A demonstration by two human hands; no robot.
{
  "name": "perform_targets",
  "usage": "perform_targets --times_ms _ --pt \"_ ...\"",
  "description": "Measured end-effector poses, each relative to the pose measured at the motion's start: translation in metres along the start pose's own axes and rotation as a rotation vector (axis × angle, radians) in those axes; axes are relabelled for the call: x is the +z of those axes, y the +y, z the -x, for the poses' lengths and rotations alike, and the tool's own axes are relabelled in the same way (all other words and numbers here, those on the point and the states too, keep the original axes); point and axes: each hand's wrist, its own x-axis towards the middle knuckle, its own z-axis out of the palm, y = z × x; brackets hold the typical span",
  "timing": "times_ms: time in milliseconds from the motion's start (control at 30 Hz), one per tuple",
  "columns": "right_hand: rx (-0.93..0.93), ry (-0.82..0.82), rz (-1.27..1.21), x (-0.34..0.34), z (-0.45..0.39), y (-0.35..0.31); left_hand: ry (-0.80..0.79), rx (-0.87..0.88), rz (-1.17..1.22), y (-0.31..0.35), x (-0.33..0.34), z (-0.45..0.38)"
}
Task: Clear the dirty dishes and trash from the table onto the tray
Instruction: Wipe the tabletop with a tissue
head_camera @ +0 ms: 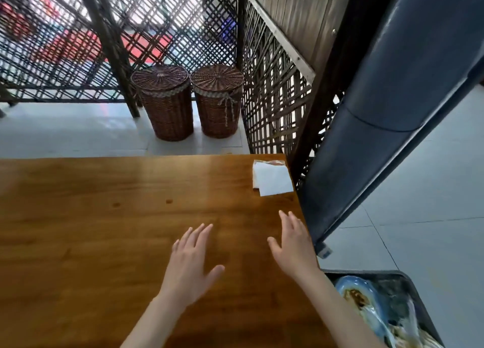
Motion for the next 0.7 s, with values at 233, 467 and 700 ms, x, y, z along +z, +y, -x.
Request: perform_targets --times_ms 233,467,700 --pt "-0.034 0.131 0.109 0.007 -0.091 -0.010 0.075 0.077 0.034 0.000 0.042 -0.100" --pt "0.024 0.185 0.168 0.018 -0.130 0.005 0.094 0.110 0.052 -0.007 0.060 -0.191" --pt "-0.012 0.160 0.243 0.024 -0.142 0.005 0.036 0.214 0.000 0.003 0.068 -0.227"
